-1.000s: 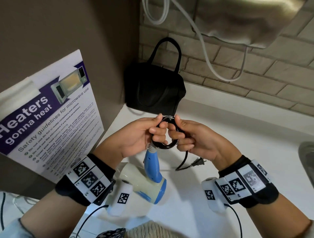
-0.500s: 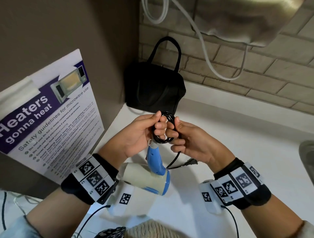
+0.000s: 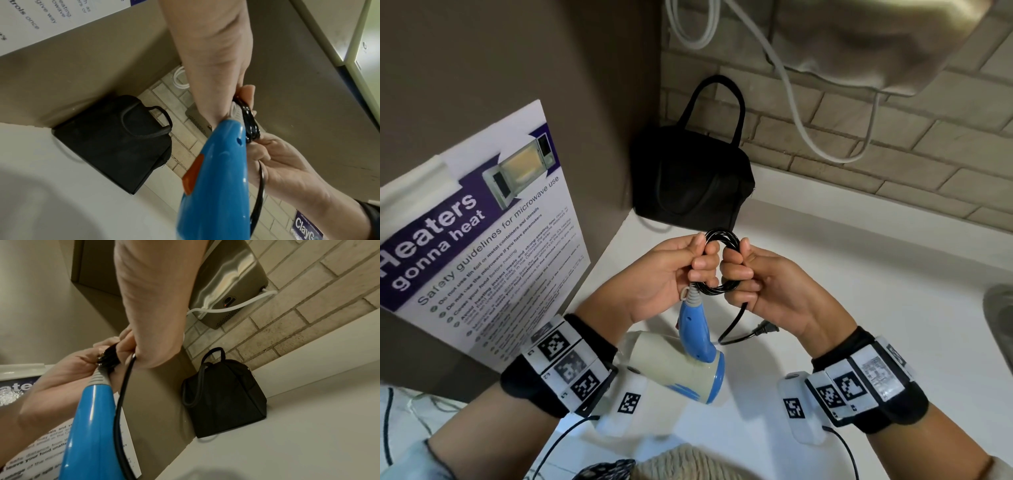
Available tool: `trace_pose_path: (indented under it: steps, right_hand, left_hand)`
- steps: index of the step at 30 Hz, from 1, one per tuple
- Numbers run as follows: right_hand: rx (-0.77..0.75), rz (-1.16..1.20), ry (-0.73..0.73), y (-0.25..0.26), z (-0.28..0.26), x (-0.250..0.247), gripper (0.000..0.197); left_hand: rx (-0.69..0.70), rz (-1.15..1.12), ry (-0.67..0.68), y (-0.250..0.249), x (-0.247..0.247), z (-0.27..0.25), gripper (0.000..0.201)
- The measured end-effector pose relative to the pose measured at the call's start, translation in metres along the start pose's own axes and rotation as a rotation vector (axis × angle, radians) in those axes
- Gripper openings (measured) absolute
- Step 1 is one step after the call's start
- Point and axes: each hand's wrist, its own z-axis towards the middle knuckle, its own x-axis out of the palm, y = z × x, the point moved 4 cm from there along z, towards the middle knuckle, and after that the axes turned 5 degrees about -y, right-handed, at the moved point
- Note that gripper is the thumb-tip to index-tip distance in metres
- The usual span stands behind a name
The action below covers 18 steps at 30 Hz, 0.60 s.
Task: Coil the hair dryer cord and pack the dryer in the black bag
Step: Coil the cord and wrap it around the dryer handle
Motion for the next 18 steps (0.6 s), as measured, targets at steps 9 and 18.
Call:
trace_pose_path:
  steps: [9, 18]
  right_hand:
    - [0.068, -0.016, 0.042, -0.0014, 0.0012, -0.0004, 0.028]
    - [0.049, -0.113, -0.013, 0.003, -0.0013, -0.0035, 0.027]
  left_hand:
    - [-0.017, 0.003, 0.035, -0.0015, 0.0009, -0.0041, 0.025]
    - [0.01, -0.001, -0.018, 0.0006, 0.0009, -0.0024, 0.029]
